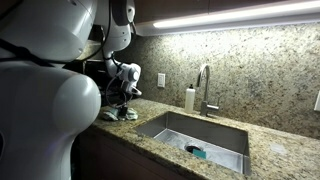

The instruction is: Use the towel to wipe the surface

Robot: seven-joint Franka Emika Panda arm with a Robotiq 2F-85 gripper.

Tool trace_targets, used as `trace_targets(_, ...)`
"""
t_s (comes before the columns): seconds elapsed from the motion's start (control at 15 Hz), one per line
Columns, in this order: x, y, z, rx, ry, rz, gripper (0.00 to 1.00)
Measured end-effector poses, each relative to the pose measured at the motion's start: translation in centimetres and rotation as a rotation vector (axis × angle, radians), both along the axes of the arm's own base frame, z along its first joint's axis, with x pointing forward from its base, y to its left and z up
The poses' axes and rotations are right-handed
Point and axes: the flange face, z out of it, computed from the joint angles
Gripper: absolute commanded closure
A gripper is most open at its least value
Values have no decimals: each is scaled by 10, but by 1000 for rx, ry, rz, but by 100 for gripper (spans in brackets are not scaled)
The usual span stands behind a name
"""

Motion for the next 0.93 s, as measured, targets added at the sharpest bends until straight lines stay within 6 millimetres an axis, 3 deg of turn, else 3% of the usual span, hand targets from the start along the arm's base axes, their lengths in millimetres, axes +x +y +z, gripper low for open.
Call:
trace_targets(0.33, 13, 86, 1, -25, -5, 159, 89)
trace_targets(0.67, 19, 157, 3, -16, -20, 263, 90)
trace_targets(0.8, 20, 179, 3, -23, -25, 302, 90)
trace_targets(0.93, 24, 182, 3, -57, -3, 326, 90)
